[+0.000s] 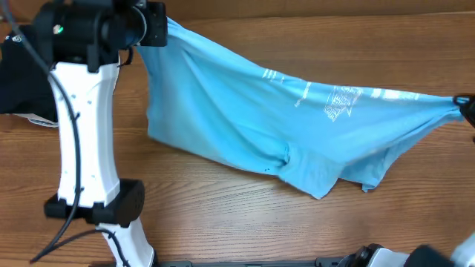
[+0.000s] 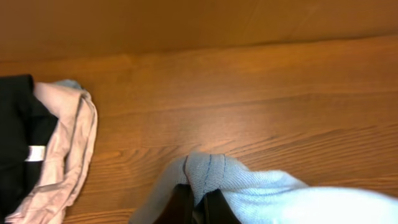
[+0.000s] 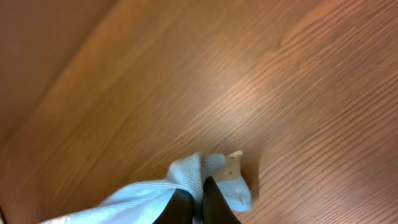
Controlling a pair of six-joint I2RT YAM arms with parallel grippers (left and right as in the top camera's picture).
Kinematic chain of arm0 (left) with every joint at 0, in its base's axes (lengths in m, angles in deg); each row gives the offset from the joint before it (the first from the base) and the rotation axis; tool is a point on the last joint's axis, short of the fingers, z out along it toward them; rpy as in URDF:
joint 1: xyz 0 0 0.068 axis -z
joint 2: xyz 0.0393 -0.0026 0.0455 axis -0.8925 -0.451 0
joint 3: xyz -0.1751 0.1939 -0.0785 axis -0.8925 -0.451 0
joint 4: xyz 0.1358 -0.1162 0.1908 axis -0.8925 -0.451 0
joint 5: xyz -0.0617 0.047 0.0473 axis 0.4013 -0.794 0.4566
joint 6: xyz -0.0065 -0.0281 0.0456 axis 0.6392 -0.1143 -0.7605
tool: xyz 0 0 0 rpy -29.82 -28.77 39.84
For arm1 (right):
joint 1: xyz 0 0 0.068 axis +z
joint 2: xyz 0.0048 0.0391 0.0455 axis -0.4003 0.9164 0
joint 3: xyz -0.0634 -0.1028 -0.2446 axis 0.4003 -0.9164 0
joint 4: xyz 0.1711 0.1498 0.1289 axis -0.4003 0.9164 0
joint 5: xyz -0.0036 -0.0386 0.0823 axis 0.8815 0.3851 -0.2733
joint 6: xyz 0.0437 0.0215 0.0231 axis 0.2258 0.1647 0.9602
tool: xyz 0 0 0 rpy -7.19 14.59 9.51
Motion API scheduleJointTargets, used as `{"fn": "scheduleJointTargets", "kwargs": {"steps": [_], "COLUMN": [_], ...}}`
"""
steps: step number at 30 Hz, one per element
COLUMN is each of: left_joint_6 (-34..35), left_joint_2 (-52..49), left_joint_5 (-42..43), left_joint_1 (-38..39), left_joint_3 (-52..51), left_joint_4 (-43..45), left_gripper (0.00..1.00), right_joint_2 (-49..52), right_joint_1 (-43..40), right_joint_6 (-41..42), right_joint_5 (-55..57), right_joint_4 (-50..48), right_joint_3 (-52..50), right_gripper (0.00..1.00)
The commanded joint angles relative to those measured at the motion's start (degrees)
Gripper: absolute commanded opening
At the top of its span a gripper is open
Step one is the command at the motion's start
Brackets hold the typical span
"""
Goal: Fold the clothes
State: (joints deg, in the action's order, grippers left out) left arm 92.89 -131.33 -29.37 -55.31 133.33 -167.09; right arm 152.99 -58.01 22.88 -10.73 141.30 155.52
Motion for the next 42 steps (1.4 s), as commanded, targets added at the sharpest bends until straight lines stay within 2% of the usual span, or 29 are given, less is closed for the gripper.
{"fn": "scheduleJointTargets", "kwargs": {"steps": [1, 10, 12, 13, 17, 20, 25, 28, 30, 32, 35, 42], "left_joint_6": [-1.6, -1.6, -1.6, -1.6, -1.6, -1.6, -1.6, -1.6, -1.5, -1.5, -1.6, -1.6], "left_joint_2": [-4.0, -16.3, -19.5, -20.3, -23.5, -24.4, -24.5, -24.5, -24.5, -24.5, -24.5, -24.5], "left_joint_5": [-1.0, -0.8, -0.8, -0.8, -0.8, -0.5, -0.5, -0.5, -0.5, -0.4, -0.4, -0.4], "left_joint_1": [0.1, 1.1, 1.5, 1.7, 2.7, 3.2, 3.5, 3.5, 3.5, 3.5, 3.5, 3.4], "left_joint_3": [-0.3, -0.3, -0.3, -0.3, -0.3, -0.3, -0.3, -0.3, -0.3, -0.3, -0.3, -0.3], "left_joint_4": [0.6, 2.0, 3.0, 3.5, 5.8, 6.8, 8.7, 8.9, 8.8, 8.7, 8.1, 8.1], "left_gripper": [0.04, 0.04, 0.04, 0.04, 0.04, 0.04, 0.04, 0.04, 0.04, 0.04, 0.04, 0.04], "right_joint_2": [5.4, 22.5, 26.0, 26.9, 28.1, 27.0, 26.3, 26.2, 25.9, 25.1, 22.0, 8.0], "right_joint_1": [-0.1, 3.3, 4.6, 5.0, 6.4, 7.4, 12.0, 16.9, 19.6, 22.7, 26.8, 34.0], "right_joint_6": [-0.8, -0.7, -0.7, -0.7, -2.1, -2.3, -3.3, -3.0, -1.7, -1.5, -0.1, 11.4], "right_joint_5": [0.6, -1.1, -1.1, -1.1, -5.0, -7.8, -8.1, -9.5, -9.5, -9.4, -9.2, -1.4], "right_joint_4": [-1.5, -9.9, -13.3, -14.3, -14.3, -11.3, -2.8, -2.4, -3.7, -5.7, -8.9, -18.9], "right_joint_3": [0.4, 0.4, 0.4, 0.4, 0.4, 0.4, -0.1, -3.7, -6.4, -10.1, -17.0, -35.9], "right_gripper": [0.04, 0.04, 0.21, 0.33, 0.61, 0.70, 0.72, 0.72, 0.72, 0.67, 0.67, 0.67]}}
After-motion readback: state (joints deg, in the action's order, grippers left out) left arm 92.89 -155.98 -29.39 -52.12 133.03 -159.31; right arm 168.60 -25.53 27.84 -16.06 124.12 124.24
